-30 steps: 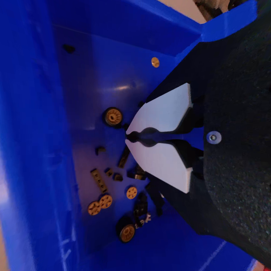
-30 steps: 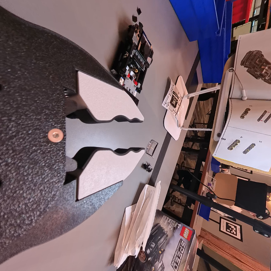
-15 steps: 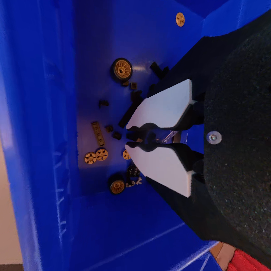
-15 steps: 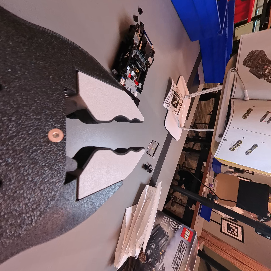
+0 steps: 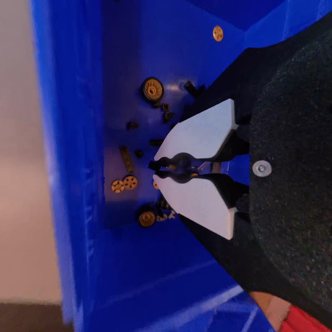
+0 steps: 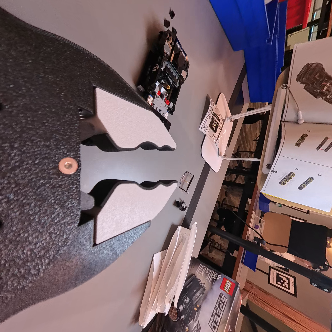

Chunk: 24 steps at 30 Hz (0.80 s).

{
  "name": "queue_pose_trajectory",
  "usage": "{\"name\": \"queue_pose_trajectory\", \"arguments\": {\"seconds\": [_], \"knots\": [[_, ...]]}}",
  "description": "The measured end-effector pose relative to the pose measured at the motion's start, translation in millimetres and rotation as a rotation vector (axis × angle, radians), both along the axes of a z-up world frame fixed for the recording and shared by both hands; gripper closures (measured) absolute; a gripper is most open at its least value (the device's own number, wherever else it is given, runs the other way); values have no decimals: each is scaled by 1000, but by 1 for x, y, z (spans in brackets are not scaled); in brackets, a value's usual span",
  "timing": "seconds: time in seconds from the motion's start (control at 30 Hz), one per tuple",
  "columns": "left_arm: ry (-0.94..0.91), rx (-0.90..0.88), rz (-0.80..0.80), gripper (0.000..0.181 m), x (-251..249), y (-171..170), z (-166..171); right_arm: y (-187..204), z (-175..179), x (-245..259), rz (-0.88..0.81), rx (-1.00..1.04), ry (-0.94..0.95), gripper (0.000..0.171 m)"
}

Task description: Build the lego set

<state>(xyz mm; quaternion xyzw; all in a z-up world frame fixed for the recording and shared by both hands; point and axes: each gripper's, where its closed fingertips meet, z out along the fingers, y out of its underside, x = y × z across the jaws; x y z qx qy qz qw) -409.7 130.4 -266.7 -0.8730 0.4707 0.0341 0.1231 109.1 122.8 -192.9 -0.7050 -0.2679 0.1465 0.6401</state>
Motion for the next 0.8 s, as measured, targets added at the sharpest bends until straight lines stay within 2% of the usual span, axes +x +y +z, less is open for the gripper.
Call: {"name": "queue_pose_trajectory", "arguments": {"seconds": [0.07, 0.13, 0.2, 0.23, 0.33, 0.43, 0.5, 0.57, 0.7, 0.8], "knots": [[-93, 128, 10, 173, 20, -4, 42, -1, 3, 3, -8, 14, 9, 140], [-236, 251, -40, 173, 60, -22, 87, 0, 10, 7, -25, 37, 29, 140], [-383, 264, -138, 173, 114, -57, 113, 0, 17, 11, -45, 64, 43, 140], [-416, 263, -184, 173, 140, -74, 115, 1, 19, 12, -54, 77, 45, 139], [-408, 198, -250, 172, 207, -116, 79, -1, 25, 17, -70, 104, 49, 139], [-419, 192, -179, 173, 254, -125, 29, -4, 29, 23, -85, 126, 44, 139], [-394, 226, -113, 173, 267, -119, 5, -5, 30, 27, -93, 131, 45, 139], [-415, 148, -73, 173, 280, -126, -13, -6, 30, 30, -99, 128, 54, 139], [-374, 125, -60, 172, 279, -127, -29, -7, 30, 31, -97, 124, 64, 139], [-388, 97, -54, 163, 276, -131, -31, -7, 30, 29, -91, 126, 56, 139]]}}
